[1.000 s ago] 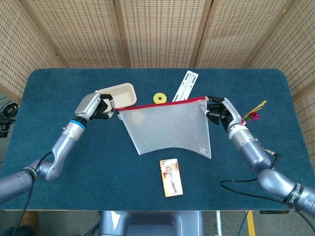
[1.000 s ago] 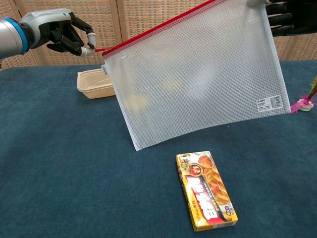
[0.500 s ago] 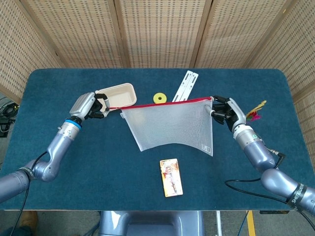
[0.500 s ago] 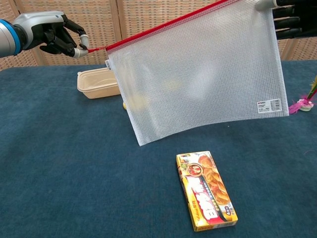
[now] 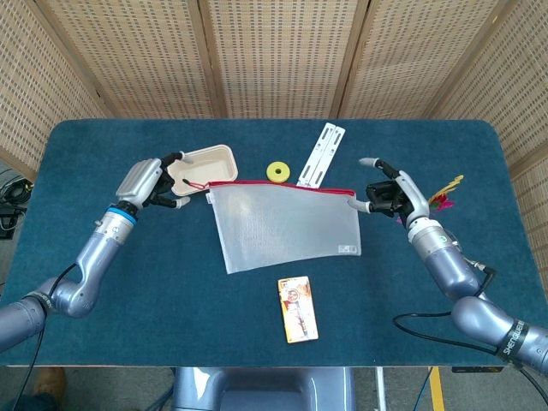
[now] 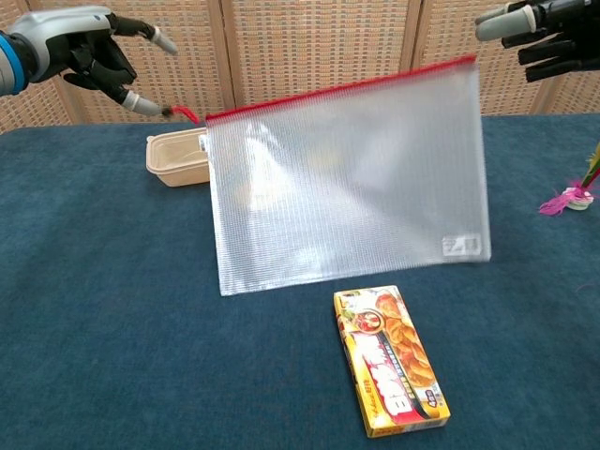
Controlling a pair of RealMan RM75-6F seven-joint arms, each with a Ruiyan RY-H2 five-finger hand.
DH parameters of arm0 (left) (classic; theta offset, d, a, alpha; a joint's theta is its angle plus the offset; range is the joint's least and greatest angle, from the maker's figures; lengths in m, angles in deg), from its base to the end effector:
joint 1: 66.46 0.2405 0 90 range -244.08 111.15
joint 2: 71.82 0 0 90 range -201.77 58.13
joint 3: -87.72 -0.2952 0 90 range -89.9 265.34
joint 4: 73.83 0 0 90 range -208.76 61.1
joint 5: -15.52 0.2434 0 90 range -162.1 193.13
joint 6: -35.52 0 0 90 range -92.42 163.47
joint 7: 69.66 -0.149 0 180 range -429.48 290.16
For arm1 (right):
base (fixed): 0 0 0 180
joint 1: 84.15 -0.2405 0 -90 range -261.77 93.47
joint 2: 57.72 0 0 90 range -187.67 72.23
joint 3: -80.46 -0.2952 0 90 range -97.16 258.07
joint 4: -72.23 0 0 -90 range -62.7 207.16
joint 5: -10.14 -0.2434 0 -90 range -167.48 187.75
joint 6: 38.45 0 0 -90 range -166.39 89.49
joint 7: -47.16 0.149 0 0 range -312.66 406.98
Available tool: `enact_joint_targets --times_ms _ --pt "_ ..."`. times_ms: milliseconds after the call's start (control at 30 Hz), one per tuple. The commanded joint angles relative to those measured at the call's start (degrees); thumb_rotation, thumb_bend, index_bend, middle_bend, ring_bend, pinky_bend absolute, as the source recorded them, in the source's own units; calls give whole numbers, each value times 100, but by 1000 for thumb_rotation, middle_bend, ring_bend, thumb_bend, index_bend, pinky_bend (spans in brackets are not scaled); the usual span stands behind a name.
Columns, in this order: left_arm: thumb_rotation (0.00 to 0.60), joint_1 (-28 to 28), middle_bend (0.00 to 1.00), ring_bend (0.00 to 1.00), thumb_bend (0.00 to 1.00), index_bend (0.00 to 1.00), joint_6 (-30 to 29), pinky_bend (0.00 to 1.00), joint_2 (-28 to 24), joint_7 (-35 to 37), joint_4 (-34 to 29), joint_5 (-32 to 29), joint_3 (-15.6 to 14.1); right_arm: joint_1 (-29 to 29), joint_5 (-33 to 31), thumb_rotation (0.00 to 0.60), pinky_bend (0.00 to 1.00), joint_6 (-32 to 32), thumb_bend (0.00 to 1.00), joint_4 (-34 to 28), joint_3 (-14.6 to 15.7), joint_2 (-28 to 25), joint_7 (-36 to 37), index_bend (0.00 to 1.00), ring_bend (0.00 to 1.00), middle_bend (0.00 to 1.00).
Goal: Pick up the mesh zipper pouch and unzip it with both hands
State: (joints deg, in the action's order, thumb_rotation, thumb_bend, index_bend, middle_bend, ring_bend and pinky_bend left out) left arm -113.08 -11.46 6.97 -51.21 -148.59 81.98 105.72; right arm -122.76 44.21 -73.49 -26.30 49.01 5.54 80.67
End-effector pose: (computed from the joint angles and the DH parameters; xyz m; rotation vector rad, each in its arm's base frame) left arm -0.1837 0.4774 0.0540 -1.5804 -1.2737 -1.2567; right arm -0.1732 -0.4390 0.1195 0.8728 -2.1248 1.4572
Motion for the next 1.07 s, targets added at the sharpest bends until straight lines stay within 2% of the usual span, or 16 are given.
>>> enact_joint_targets --times_ms 33,167,267,300,367,400,433,467,500,533,567,667,733,833,1067 --pt "600 104 1000 943 0 0 -165 1000 -168 -84 -149 86 -21 72 391 600 1000 -422 59 -109 235 10 -377 6 983 903" --pt "600 352 994 930 0 0 -478 1000 -557 -404 -485 179 -135 304 951 600 1000 -916 47 -255 506 -65 -781 3 982 901" --pt "600 648 932 857 0 0 -907 946 -818 -668 -742 306 -264 530 1623 600 1000 -1478 28 -212 810 -47 -1226 30 969 886" --pt "600 760 866 790 0 0 -1040 875 -905 -779 -812 352 -335 614 1910 600 1000 -1699 24 -153 930 -28 -1398 41 960 873" --pt "600 1015 644 594 0 0 -1243 656 -1145 -1100 -1018 388 -533 802 2644 600 994 -2283 14 127 1231 72 -1848 61 900 798" --pt "600 1131 451 429 0 0 -1358 475 -1235 -1254 -1105 387 -608 881 2970 600 973 -2535 10 289 1370 119 -2052 63 865 759" --pt "600 1257 259 261 0 0 -1519 287 -1291 -1395 -1182 385 -668 961 3268 600 909 -2763 4 449 1501 152 -2229 64 798 684" --pt "600 1448 153 162 0 0 -1813 178 -1316 -1551 -1262 395 -733 1071 3594 600 828 -3066 0 651 1641 194 -2426 63 732 612" --pt "600 1602 52 61 0 0 -2069 66 -1301 -1651 -1302 416 -778 1157 3795 600 704 -3284 0 786 1730 225 -2551 59 641 520" --pt "600 1757 17 24 0 0 -2309 21 -1282 -1722 -1340 456 -835 1243 3975 600 570 -3487 0 906 1816 244 -2670 53 539 428" --pt "600 1963 0 1 0 0 -2590 0 -1265 -1775 -1400 508 -921 1358 4213 600 434 -3744 0 1061 1932 259 -2826 47 427 340" --pt "600 2458 0 0 0 0 -3241 0 -1240 -1912 -1551 675 -1146 1653 4701 600 117 -4273 0 1338 2225 256 -3148 39 151 141" --pt "600 2729 0 0 0 0 -3544 0 -1256 -1983 -1655 802 -1307 1829 4878 600 20 -4485 0 1398 2384 219 -3302 33 46 50" --pt "600 3064 0 0 0 0 -3752 0 -1383 -2071 -1944 871 -1542 2065 5028 600 0 -4753 0 1416 2552 184 -3594 7 0 0" --pt "600 3566 0 0 0 0 -4062 0 -1477 -2027 -2190 1067 -1822 2490 5204 600 0 -5227 0 1427 2752 244 -3872 0 0 0"
